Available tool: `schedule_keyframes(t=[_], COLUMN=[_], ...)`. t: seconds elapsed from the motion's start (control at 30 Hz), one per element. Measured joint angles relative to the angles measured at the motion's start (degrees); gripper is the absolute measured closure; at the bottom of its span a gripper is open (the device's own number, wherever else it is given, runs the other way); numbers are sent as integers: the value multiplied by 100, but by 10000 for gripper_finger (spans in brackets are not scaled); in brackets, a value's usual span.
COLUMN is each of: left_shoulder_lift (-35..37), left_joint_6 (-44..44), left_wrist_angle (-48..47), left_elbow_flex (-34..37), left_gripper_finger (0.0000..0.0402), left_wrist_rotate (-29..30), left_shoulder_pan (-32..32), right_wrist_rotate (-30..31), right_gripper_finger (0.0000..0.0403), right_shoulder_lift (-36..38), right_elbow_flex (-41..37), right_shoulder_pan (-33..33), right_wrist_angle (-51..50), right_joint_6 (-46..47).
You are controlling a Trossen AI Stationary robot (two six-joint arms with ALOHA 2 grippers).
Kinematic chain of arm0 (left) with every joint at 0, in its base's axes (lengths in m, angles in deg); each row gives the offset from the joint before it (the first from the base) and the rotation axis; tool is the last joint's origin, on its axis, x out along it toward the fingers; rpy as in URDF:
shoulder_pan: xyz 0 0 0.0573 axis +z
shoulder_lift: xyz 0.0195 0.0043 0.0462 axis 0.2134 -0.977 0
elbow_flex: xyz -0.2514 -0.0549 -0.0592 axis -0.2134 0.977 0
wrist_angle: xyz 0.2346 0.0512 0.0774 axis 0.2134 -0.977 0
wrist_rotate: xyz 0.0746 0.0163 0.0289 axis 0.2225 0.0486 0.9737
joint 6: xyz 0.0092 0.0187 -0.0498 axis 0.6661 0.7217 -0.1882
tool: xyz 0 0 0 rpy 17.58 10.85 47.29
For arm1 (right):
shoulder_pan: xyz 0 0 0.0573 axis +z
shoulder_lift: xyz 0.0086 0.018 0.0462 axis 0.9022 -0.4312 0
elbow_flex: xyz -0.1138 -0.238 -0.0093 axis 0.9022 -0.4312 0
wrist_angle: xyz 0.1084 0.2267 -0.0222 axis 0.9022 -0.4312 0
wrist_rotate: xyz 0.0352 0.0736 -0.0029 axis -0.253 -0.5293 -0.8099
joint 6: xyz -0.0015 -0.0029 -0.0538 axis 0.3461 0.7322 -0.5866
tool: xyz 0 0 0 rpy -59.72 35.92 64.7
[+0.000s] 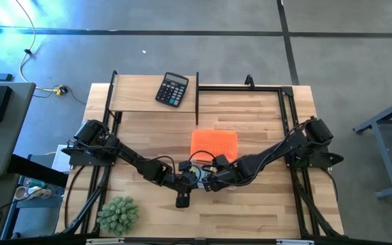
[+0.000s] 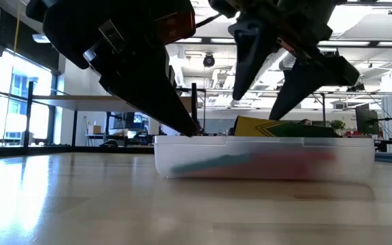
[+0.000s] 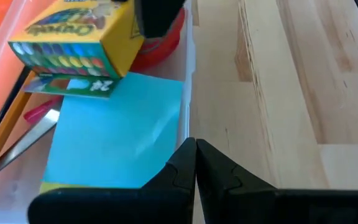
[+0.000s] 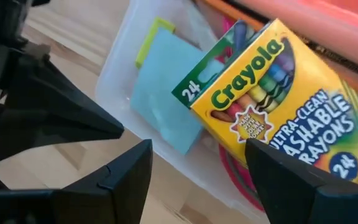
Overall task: Pack school essentials
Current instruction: Put the crayons box into the supply box, then close the supply box
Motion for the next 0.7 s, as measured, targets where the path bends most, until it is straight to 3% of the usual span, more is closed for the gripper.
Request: schedule_keyframes(t=[0.37, 0.7], left_shoulder_lift=[179, 614], left_joint_6=[-166, -74], left_wrist_angle=[-258, -1060], left_elbow_flex=[-4, -7], left_gripper_finger=[401, 401], left_wrist_rotate=[-78, 32], left_shoulder_pan=[-15, -4], right_wrist_rotate=[149, 468], right_gripper_finger=[155, 155], right_shoulder_lift=[79, 79], right_elbow_flex=[463, 1046], right_shoulder_pan=[27, 131], right_wrist_angle=[-803, -2084], right_joint_6=[-112, -94])
